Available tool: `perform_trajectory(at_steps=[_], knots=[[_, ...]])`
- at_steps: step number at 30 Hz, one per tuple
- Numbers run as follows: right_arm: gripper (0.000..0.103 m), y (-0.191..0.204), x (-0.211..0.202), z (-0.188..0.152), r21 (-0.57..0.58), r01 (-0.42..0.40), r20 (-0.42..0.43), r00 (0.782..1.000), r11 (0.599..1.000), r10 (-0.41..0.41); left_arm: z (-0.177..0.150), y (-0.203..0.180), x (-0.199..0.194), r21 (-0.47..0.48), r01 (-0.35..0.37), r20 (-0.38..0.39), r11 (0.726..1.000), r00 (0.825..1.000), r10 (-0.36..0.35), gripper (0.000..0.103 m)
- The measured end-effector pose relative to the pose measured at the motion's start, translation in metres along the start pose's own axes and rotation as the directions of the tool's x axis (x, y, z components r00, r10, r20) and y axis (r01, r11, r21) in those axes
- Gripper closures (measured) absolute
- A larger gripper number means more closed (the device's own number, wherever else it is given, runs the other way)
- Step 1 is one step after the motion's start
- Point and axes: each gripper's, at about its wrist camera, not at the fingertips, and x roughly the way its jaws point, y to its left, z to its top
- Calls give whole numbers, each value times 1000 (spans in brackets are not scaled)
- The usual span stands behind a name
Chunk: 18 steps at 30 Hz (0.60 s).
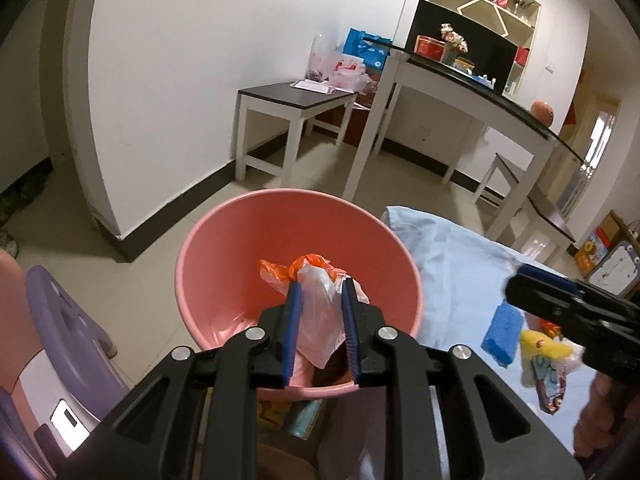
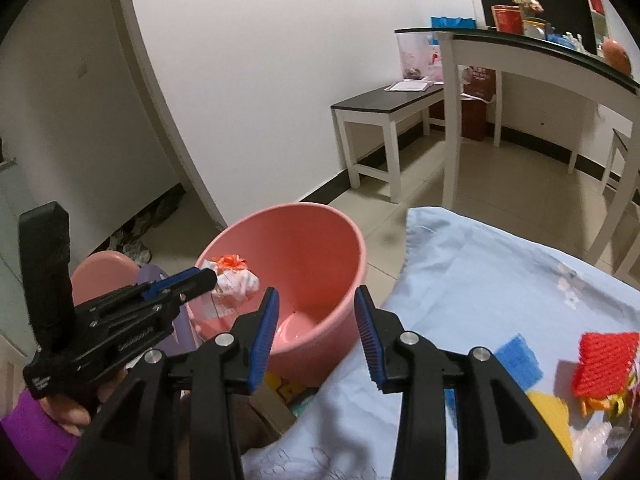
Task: Collect trash
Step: 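Carry both items over the pink bucket while right tool opens to drop the black net, then open the left tool to drop the plastic bag into the bucket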
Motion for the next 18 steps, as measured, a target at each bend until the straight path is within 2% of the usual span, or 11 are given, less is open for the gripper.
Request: perform_trajectory(at_steps=[7, 10, 18], knots=[[64, -10, -22, -8, 23, 20, 24, 1000, 1000, -20, -3, -7, 3, 12, -39, -16, 999, 999, 39, 82], [64, -14, -28, -12, 35, 20, 27, 999, 999, -21, -4, -7, 3, 7, -53, -20, 999, 998, 54, 78], [64, -19, -41, -17, 41, 36, 41, 998, 999, -38, -5, -4, -3, -52, -36, 25, 998, 999, 37, 77]])
